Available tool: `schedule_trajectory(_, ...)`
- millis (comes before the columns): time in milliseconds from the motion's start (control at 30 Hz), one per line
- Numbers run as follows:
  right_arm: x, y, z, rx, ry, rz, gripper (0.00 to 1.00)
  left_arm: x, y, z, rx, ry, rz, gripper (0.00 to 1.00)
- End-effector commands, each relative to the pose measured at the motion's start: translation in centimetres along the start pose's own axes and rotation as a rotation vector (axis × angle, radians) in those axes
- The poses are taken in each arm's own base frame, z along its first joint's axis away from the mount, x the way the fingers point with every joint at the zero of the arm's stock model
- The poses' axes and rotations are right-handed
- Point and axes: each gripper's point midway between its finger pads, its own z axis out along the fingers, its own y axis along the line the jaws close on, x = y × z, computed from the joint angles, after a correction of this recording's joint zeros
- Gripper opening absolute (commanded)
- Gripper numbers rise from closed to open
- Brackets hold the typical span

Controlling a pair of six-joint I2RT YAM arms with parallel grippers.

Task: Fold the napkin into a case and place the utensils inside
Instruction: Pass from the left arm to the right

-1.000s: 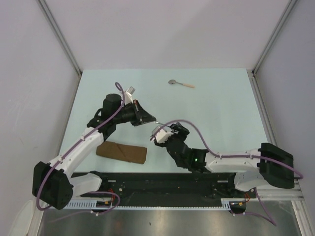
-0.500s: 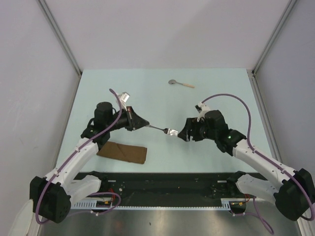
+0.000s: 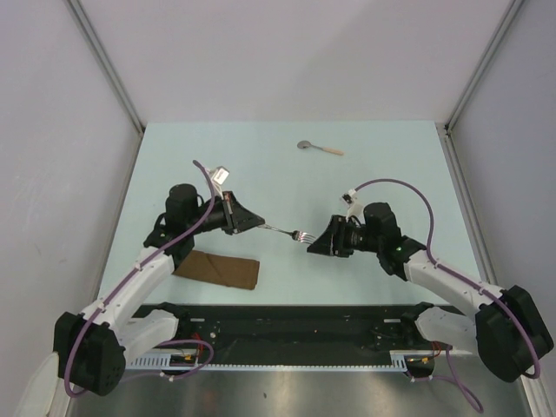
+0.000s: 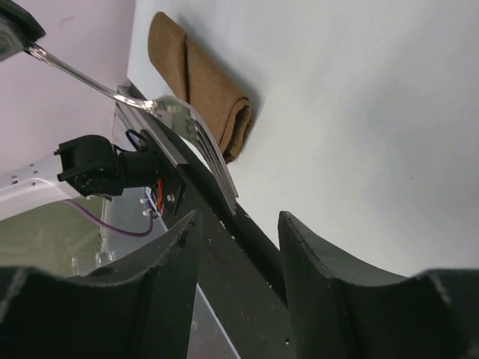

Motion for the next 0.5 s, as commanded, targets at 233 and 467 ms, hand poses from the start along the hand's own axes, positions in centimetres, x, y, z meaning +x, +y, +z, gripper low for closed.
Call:
schedule_trajectory(233, -2.8, 1.6, 0.6, -0.125, -0.062, -0.008, 0.27, 0.5, -1.2, -0.3, 0.095, -0.002, -0.017, 0.0)
schedule_trajectory(467, -2.2, 1.9, 0.9, -0.163, -0.03, -0.006, 0.0, 0.3, -0.9, -0.3, 0.082, -0.013, -0.035, 0.0)
